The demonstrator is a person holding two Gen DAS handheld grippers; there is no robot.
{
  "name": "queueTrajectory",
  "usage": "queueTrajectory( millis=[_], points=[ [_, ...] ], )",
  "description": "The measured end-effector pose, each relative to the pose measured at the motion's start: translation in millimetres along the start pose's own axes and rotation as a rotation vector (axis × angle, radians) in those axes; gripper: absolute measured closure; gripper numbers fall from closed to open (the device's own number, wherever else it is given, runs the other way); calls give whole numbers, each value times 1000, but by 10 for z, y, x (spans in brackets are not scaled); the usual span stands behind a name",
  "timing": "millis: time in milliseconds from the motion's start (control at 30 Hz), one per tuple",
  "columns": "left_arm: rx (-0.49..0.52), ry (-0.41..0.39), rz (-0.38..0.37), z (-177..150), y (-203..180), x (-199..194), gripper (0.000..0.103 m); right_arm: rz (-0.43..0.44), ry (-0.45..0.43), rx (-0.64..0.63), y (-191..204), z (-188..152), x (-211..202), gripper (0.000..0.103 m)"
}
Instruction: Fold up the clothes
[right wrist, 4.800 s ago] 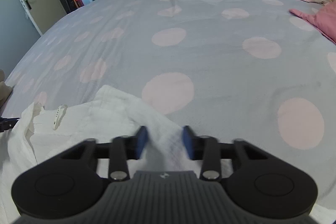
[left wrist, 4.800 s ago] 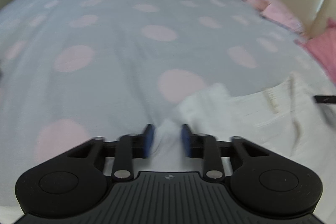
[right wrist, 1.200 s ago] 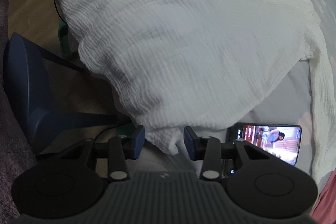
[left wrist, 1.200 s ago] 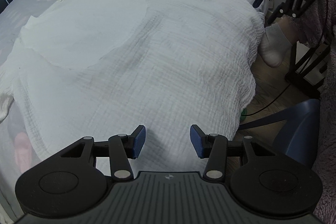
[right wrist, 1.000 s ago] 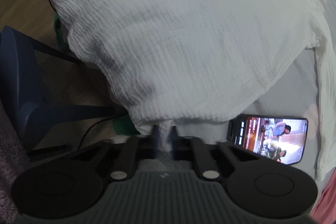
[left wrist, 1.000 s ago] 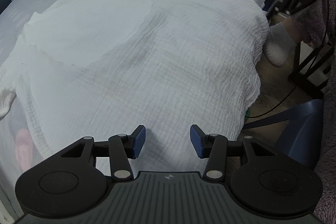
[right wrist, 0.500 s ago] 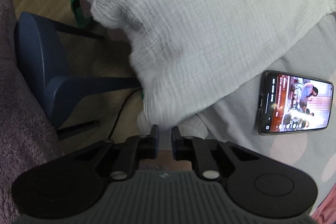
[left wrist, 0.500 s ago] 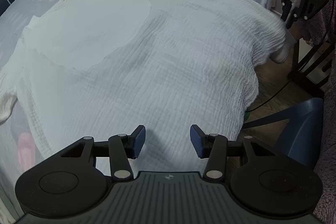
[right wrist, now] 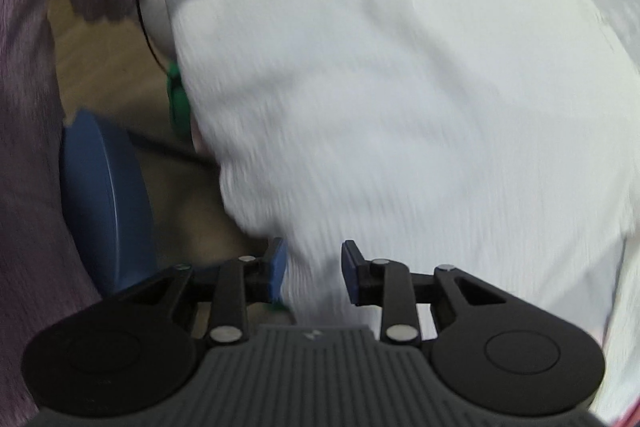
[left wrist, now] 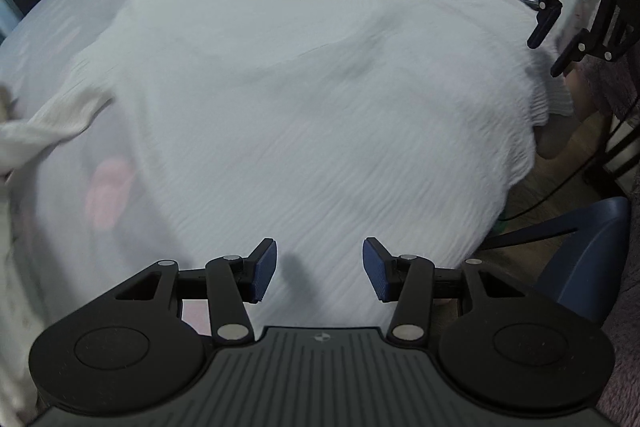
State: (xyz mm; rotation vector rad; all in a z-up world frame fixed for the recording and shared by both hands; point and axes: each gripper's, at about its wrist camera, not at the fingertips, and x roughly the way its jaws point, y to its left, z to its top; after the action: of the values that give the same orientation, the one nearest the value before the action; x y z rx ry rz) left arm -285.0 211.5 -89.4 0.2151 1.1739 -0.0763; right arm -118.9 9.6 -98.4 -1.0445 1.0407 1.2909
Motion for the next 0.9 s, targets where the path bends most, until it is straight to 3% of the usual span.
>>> queueTrajectory(
  millis=[167, 300, 500, 667, 700, 767, 900],
  points=[
    [-163, 62, 30, -233, 200, -63, 57, 0, -41, -76, 137, 378, 165, 68],
    [-281, 110, -29, -388, 204, -65, 57, 5, -47, -129, 164, 582, 315, 67],
    [-250, 214, -27, -520, 73, 193, 58, 26, -59, -171, 177, 736, 475, 65],
    [-296, 189, -77, -453, 112, 255, 59, 25, -55, -170, 181, 727, 488, 63],
    [-295, 190, -71, -439, 116, 268, 63, 23, -51, -167, 184, 726, 503, 63],
    [-277, 205, -47, -432, 118, 299, 91, 17, -45, -163, 186, 718, 532, 63],
    [-286, 212, -84, -469, 166, 170, 98, 8, -41, -169, 193, 698, 512, 61]
  ],
)
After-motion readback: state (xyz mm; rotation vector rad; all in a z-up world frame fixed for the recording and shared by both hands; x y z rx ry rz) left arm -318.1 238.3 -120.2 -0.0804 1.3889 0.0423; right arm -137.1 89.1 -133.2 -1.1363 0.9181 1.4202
